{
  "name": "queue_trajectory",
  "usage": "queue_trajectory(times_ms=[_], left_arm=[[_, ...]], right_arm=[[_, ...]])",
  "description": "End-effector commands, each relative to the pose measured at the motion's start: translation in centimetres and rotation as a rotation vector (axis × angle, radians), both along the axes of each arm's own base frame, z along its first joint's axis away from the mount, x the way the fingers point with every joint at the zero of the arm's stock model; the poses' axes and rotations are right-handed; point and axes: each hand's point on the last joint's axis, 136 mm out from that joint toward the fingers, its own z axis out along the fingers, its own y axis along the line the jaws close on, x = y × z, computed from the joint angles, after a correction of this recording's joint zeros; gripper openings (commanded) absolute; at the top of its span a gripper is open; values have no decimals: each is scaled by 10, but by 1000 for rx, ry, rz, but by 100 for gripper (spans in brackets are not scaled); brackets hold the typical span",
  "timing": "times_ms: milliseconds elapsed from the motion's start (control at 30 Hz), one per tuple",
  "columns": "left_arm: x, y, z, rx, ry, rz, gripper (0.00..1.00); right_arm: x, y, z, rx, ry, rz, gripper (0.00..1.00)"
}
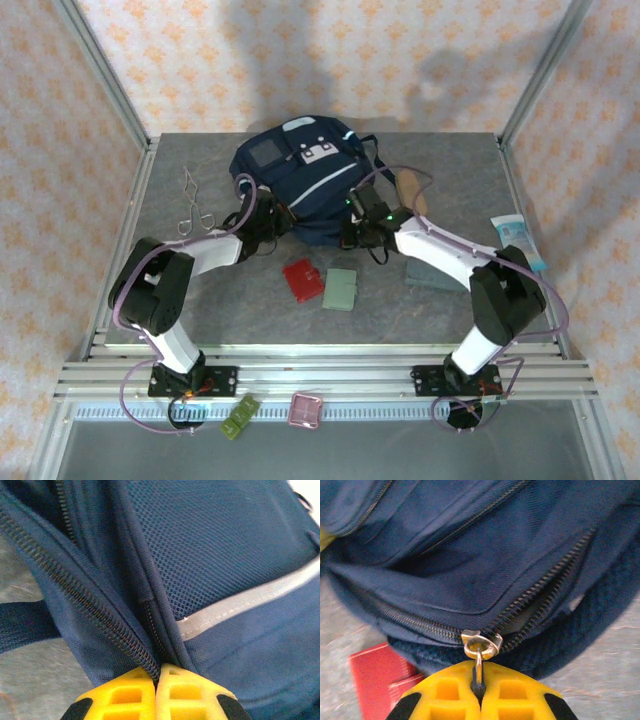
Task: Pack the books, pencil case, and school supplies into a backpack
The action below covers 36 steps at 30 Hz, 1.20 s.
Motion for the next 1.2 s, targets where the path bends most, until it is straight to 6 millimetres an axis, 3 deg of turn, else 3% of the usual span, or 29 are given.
queue_trajectory(times_ms=[0, 167, 200, 267, 333, 533, 700, 867, 1067, 1100, 1133, 1167], left_arm=[[53, 33, 47, 52, -180, 126, 0], [62, 56, 63, 73, -203, 186, 0], [62, 59, 66, 77, -209, 191, 5], [62, 64, 73, 74, -213, 194, 29], [57, 64, 77, 71, -212, 186, 44], [9, 67, 73, 24, -182, 189, 56], [-35, 61, 47, -13, -108, 171, 64], [-50, 44, 20, -54, -39, 138, 68], [-34, 28, 4, -25, -1, 114, 69], [-30, 28, 1, -19, -2, 119, 66], [-26, 27, -1, -14, -7, 121, 56], [-24, 28, -3, -10, -6, 126, 40]], right_arm=[[-37, 52, 18, 109, 56, 165, 0], [-44, 113, 33, 267, 81, 292, 0], [-41, 119, 34, 278, 77, 294, 0], [-30, 129, 35, 286, 70, 282, 0], [-20, 135, 33, 279, 63, 268, 0], [-8, 153, 25, 316, 84, 262, 0], [-8, 156, 19, 312, 94, 269, 0], [-8, 157, 17, 318, 96, 274, 0], [-12, 158, 15, 325, 102, 291, 0], [-13, 158, 13, 326, 104, 296, 0], [-15, 159, 13, 325, 106, 302, 0], [-15, 158, 10, 320, 113, 304, 0]])
